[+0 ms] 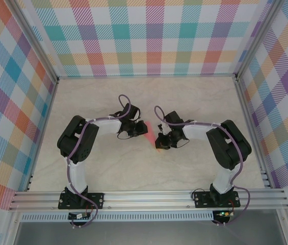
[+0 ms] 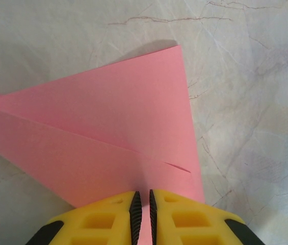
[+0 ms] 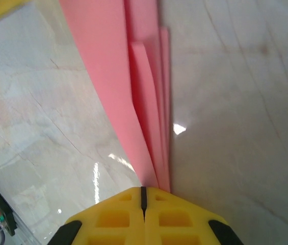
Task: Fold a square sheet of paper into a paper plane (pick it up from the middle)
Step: Fold the wing for the fifth time at the center of the table.
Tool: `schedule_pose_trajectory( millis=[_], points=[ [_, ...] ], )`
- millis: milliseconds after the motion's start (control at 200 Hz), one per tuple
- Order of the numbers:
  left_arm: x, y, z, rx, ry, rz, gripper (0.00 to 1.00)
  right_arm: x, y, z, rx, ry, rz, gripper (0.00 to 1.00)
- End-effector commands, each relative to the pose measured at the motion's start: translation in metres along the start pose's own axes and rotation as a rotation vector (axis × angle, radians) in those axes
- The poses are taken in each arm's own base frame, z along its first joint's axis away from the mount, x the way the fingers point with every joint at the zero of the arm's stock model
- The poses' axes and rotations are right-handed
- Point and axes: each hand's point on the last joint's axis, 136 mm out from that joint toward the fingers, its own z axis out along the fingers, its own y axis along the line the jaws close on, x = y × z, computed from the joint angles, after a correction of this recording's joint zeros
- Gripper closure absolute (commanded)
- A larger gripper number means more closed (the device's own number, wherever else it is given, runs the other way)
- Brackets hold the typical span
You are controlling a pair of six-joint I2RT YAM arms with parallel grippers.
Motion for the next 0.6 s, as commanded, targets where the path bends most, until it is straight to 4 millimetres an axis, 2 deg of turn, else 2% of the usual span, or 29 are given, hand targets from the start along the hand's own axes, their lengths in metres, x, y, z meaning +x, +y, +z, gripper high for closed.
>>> schedule_pose_trajectory(
  millis=[0, 115, 200, 430, 505, 595],
  points=[
    [0.016, 0.054, 0.016, -0.203, 0.032, -0.045, 0.82, 0.044, -0.024, -0.001, 0.072, 0.117, 0.079, 0.96],
    [0.016, 0.053, 0.016, -0.199, 0.032, -0.046, 0.82, 0.052, -0.030, -0.005, 0.088, 0.115, 0.094, 0.96],
    [0.016, 0.052, 0.016, -0.194, 0.034, -0.045, 0.82, 0.052, -0.028, -0.009, 0.090, 0.095, 0.086, 0.96],
    [0.017, 0.049, 0.017, -0.177, 0.041, -0.042, 0.82, 0.011, 0.019, -0.038, -0.015, -0.064, -0.018, 0.94],
    [0.017, 0.047, 0.017, -0.170, 0.043, -0.042, 0.82, -0.001, 0.029, -0.039, -0.028, -0.082, -0.036, 0.94],
    [0.017, 0.046, 0.017, -0.163, 0.047, -0.042, 0.82, -0.012, 0.031, -0.031, -0.026, -0.075, -0.036, 0.94]
  ],
)
